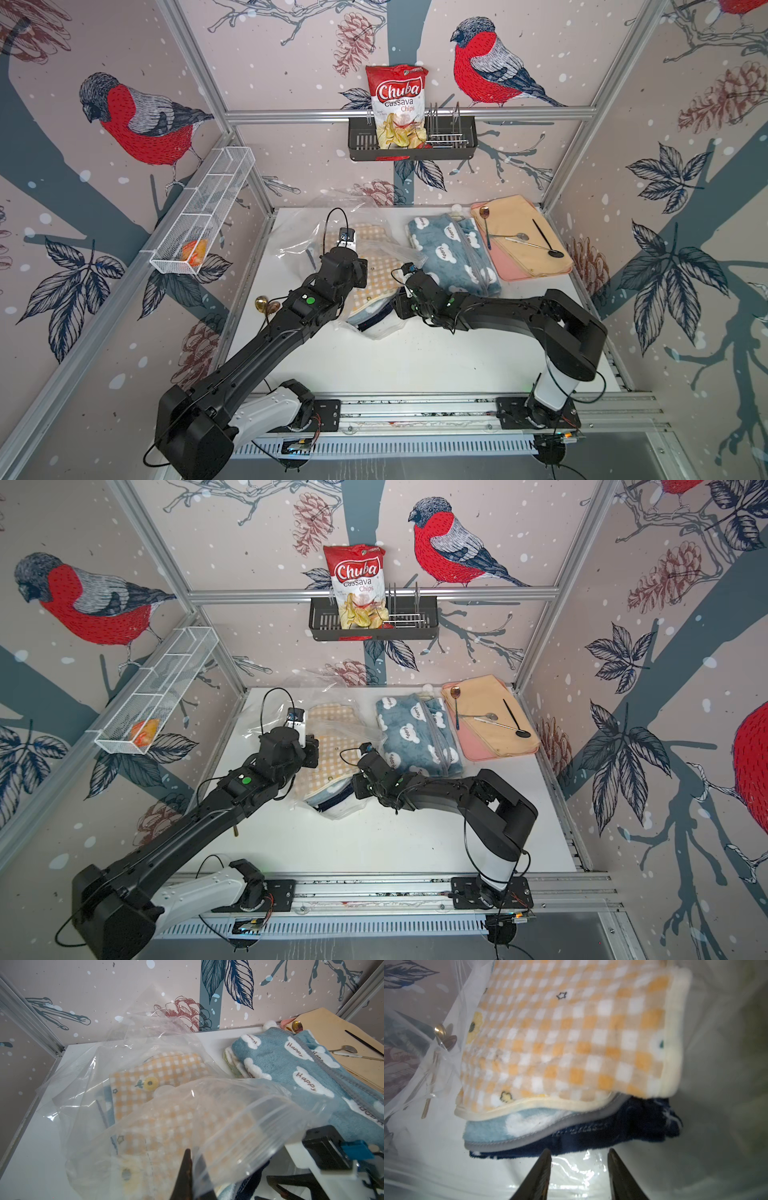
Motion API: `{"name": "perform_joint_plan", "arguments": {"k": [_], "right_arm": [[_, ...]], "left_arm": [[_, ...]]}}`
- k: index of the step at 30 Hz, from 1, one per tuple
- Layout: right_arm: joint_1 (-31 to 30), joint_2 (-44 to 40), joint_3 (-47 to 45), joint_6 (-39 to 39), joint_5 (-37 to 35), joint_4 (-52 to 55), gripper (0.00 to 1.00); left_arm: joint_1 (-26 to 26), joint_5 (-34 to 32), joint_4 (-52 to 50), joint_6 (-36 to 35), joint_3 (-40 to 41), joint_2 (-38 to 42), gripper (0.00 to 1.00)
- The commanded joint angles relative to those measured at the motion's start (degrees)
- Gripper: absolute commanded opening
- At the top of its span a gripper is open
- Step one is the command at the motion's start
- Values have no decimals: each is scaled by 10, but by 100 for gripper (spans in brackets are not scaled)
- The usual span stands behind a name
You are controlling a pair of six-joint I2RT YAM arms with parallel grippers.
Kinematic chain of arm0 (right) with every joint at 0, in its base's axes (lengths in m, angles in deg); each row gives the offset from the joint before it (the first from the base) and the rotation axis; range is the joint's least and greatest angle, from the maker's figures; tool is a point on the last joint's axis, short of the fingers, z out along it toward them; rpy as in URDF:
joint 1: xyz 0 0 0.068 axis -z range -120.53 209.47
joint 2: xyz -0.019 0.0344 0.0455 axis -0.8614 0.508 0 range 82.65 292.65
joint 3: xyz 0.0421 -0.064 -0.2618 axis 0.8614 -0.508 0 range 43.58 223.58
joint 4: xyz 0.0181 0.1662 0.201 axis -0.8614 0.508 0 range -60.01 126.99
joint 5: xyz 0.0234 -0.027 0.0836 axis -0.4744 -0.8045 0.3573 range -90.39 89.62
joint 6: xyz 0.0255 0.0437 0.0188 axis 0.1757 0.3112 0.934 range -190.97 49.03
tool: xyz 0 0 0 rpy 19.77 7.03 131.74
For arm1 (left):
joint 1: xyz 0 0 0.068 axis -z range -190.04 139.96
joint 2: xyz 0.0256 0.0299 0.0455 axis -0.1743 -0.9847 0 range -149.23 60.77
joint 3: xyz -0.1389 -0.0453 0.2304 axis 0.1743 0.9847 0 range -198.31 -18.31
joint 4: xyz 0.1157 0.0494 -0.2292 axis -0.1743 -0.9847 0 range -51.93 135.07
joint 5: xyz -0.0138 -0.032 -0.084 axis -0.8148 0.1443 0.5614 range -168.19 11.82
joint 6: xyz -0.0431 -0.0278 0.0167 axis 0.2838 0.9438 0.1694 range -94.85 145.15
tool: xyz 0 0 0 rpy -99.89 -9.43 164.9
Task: Take the blanket out of the vacuum bag
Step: Take out the blanket from the vacuum bag.
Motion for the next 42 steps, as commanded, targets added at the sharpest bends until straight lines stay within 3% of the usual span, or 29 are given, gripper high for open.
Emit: {"name": "perform_joint_plan", "arguments": {"k": [1, 12, 17, 22, 28, 32, 35, 38, 42], "right_arm": [[7, 31, 28, 9, -4, 4, 45], [49, 143, 130, 4, -17, 32, 45], [57, 163, 167, -4, -2, 30, 46], [59, 158, 182, 3, 10, 45, 45], [59, 65, 115, 28, 56, 26, 46], [53, -4, 69, 64, 92, 15, 47], [49, -49, 19, 133, 123, -29, 47], [41, -84, -41, 226, 141, -123, 46], [21, -94, -68, 285, 117, -187, 46]], "left_arm": [[-8, 19, 39, 10, 13, 10, 0], [-19, 34, 34, 36, 23, 4, 0], [-40, 20, 34, 47, 25, 6, 0], [-67, 54, 34, 56, 20, -2, 0], [-68, 84, 14, 32, 7, 0, 31], [-67, 110, -8, 15, -5, 1, 45], [-67, 139, -24, 4, -13, -2, 54], [-66, 176, -31, -1, -22, -6, 48], [-66, 191, -27, 0, -19, 7, 15]]}}
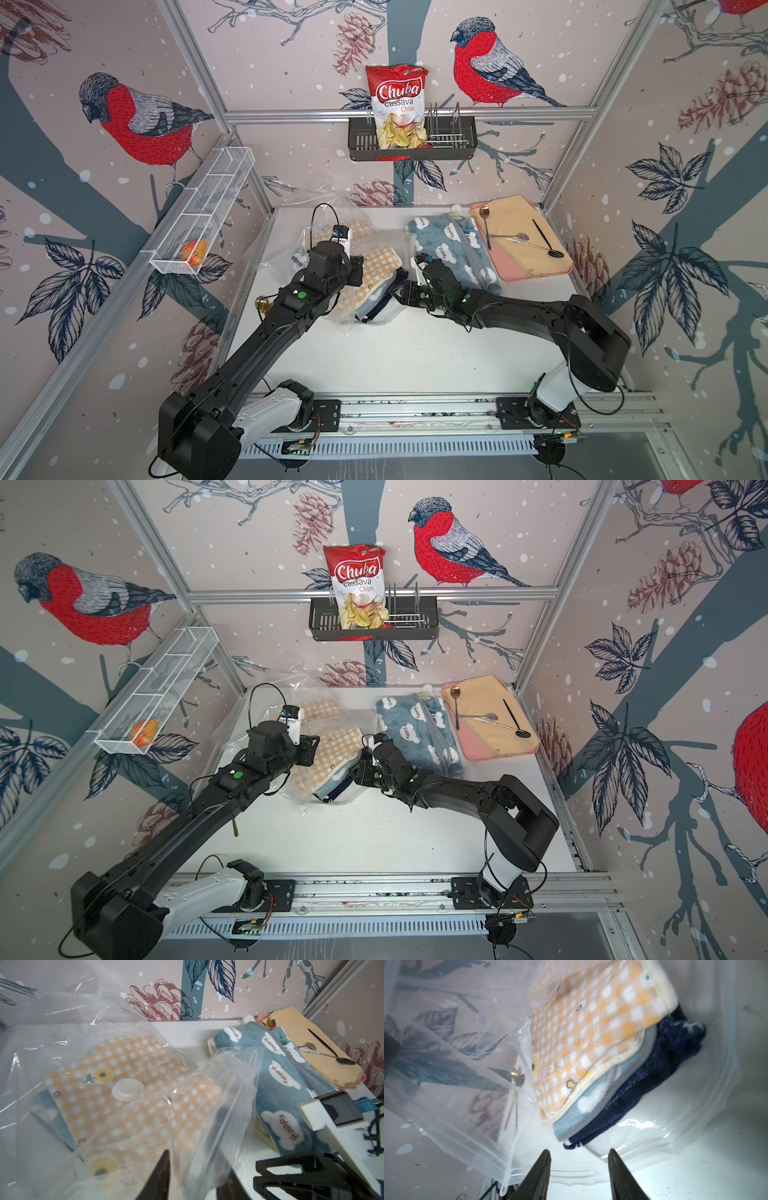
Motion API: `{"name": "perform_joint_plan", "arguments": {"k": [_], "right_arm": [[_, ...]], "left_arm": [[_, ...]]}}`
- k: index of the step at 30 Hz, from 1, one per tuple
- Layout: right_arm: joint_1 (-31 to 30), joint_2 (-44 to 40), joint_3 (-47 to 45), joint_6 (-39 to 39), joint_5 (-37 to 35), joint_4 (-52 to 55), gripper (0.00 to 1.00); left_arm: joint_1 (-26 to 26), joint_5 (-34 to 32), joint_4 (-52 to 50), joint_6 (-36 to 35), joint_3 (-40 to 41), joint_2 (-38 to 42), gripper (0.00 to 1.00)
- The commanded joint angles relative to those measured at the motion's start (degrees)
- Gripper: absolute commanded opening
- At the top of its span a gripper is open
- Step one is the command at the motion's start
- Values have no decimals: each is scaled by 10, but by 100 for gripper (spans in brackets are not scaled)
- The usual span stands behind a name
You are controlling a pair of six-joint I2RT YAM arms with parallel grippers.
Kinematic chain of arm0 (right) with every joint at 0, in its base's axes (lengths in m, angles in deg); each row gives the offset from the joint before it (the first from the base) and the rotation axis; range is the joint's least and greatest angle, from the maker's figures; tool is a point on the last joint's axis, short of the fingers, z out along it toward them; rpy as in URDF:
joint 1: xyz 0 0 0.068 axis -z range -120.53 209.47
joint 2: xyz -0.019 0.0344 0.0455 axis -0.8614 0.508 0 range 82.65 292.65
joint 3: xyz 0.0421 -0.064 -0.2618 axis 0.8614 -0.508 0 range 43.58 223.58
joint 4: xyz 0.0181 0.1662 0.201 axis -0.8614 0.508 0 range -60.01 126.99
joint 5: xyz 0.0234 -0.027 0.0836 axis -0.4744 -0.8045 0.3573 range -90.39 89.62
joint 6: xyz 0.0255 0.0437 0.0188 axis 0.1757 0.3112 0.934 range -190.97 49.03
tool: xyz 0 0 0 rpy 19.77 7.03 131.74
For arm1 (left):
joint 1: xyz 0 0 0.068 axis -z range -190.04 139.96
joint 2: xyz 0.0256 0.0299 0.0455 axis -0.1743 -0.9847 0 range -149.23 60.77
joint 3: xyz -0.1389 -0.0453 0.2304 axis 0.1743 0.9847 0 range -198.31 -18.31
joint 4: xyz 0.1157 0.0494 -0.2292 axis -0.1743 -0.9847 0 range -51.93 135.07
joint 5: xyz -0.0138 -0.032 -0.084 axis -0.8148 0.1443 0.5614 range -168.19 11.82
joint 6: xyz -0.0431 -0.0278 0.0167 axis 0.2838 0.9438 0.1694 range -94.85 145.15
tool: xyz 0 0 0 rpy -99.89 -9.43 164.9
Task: Take the blanket out of the vacuum bag
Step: Take out the blanket from the vacuum bag.
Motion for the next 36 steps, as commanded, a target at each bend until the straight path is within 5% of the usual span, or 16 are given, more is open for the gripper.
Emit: {"name": "perform_joint_plan", "arguments": {"k": [1, 3, 14, 36], "right_arm": [[-12, -5, -6, 79, -3, -92, 46], [-16, -2, -7, 83, -5, -95, 46], [-11, -22, -27, 72, -40, -69, 46], [35, 141, -14, 252, 23, -322, 46]], "left_arm": [[0, 24, 6, -9, 2, 16, 8], [1, 16, 15, -10, 11, 29, 0], [28, -18, 6, -22, 10, 30, 0], [59, -55, 7, -29, 13, 28, 0]]}}
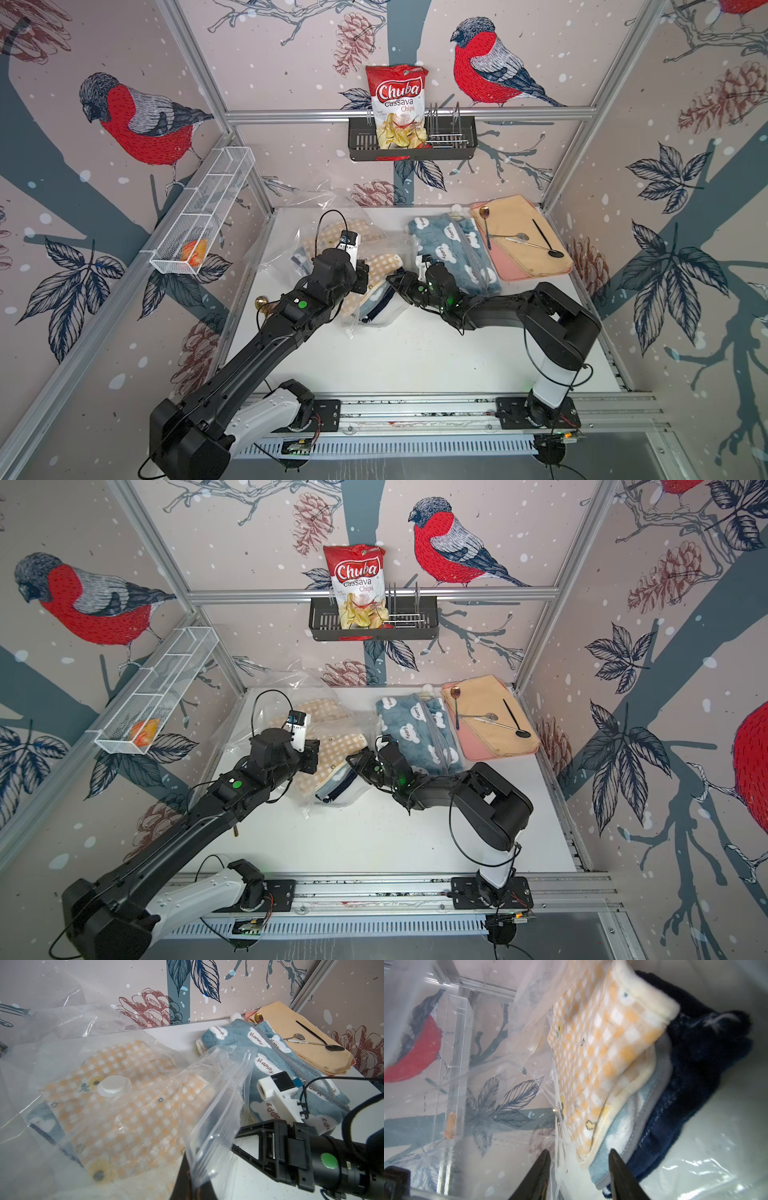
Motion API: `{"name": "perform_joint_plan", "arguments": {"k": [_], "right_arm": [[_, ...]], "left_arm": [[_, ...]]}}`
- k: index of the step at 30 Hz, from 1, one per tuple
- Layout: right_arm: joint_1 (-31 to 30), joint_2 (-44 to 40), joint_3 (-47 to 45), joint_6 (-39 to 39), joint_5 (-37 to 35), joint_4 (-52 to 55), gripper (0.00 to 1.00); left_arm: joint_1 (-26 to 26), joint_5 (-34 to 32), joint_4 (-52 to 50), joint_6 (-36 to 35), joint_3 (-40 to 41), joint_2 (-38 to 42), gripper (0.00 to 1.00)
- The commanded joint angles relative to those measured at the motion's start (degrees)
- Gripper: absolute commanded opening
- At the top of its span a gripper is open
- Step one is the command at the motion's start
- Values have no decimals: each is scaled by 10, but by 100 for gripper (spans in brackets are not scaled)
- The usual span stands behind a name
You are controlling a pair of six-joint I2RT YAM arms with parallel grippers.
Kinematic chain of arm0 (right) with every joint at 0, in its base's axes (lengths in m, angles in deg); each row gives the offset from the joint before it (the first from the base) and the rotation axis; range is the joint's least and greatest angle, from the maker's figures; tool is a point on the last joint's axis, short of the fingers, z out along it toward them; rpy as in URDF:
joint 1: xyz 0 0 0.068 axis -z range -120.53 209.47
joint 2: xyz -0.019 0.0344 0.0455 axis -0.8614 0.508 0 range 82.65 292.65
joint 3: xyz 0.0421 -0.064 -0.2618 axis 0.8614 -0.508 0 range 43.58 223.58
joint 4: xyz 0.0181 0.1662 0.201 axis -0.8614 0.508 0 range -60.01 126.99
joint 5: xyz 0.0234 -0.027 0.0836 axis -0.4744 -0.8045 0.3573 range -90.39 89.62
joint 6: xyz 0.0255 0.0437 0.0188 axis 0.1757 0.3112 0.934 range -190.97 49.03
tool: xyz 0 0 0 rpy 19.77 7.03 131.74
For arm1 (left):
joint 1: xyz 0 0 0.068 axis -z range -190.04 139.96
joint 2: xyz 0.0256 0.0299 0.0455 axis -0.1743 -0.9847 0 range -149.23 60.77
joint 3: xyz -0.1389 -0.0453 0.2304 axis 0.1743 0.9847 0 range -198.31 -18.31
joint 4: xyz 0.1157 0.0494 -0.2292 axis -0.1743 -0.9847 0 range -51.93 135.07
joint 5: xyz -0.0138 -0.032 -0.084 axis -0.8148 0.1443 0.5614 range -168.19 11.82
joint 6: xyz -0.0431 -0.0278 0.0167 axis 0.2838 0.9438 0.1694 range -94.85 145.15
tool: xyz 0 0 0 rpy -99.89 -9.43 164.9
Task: Take the blanket out of the vacuum bag
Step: Take out the blanket from the vacuum bag.
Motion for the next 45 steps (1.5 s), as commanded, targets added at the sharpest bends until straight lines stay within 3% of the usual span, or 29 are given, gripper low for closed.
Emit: {"name": "perform_joint_plan", "arguments": {"k": [1, 13, 20, 25, 34, 39, 45], "right_arm": [[1, 30, 10, 53, 16, -66, 46], [-13, 131, 63, 115, 26, -108, 49], [-13, 148, 85, 106, 29, -107, 47], [-12, 153, 108, 81, 31, -79, 43], [-22, 110, 131, 26, 34, -39, 25], [-26, 99, 132, 18, 25, -23, 25], [-34, 87, 100, 30, 2, -25, 38]], "left_arm": [[1, -8, 9, -10, 2, -2, 0], [1, -5, 11, -10, 1, -6, 0], [1, -3, 11, -10, 2, -8, 0], [1, -6, 11, -10, 2, -6, 0], [1, -6, 11, -11, 2, -7, 0], [1, -5, 11, -11, 1, -7, 0], [1, -4, 11, -10, 2, -7, 0]]}}
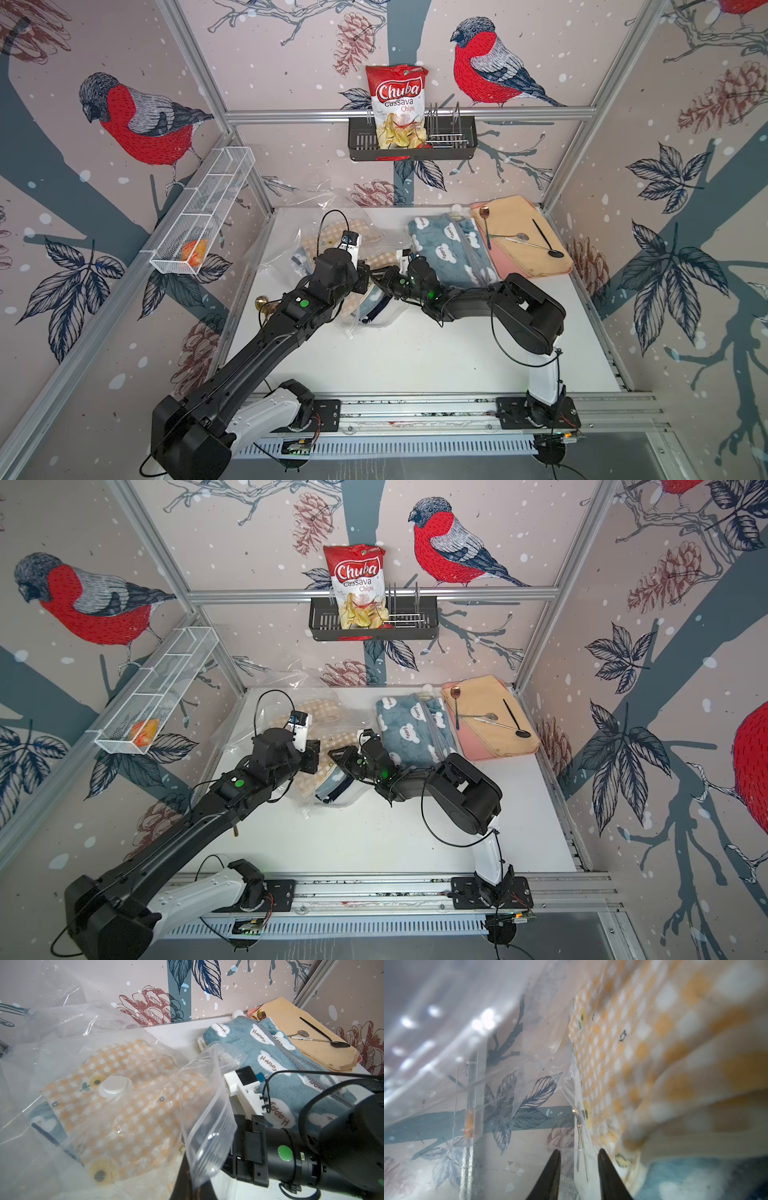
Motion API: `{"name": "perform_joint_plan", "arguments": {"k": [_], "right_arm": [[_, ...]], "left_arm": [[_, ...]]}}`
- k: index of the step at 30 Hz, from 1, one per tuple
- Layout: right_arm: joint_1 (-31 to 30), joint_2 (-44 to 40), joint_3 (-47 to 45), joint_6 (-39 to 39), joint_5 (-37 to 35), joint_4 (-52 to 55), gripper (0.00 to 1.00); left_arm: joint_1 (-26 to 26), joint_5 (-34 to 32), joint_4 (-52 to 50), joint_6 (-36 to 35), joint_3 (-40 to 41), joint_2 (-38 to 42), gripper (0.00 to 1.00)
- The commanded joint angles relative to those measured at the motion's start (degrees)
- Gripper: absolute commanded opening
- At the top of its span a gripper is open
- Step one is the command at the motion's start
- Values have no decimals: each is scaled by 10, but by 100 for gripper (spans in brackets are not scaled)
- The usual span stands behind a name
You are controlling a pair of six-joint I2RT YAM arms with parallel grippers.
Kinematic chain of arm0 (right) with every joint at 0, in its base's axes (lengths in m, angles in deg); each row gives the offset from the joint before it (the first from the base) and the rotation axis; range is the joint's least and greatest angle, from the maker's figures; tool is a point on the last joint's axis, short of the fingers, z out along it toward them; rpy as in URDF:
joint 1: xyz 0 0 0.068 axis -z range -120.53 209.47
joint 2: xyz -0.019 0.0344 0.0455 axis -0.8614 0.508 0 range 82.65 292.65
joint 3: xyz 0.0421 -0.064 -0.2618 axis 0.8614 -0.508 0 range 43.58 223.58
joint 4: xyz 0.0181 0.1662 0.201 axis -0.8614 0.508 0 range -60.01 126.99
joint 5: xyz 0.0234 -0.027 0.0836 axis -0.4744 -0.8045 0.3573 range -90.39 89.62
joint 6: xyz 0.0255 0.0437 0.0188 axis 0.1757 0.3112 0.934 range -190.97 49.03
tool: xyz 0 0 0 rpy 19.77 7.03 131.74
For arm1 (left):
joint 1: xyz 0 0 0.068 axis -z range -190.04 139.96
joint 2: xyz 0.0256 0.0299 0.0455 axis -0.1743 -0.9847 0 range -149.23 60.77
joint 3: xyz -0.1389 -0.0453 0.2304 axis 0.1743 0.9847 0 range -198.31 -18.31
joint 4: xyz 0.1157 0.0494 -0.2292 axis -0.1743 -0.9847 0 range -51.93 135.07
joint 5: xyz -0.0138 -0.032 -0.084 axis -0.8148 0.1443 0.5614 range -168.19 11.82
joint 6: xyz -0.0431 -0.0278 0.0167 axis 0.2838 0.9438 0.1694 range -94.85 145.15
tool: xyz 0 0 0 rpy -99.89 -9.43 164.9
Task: Take the blanket out of the vacuum bag
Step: Take out the blanket from the vacuum bag.
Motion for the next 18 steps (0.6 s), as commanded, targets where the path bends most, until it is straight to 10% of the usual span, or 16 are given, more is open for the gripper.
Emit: {"name": "perform_joint_plan", "arguments": {"k": [1, 18], "right_arm": [[-11, -11, -11, 0, -22, 9, 41], [-21, 59, 45, 31, -28, 28, 51]], "left_arm": [[1, -1, 9, -5, 0, 0, 0], [1, 7, 9, -4, -1, 1, 0]]}}
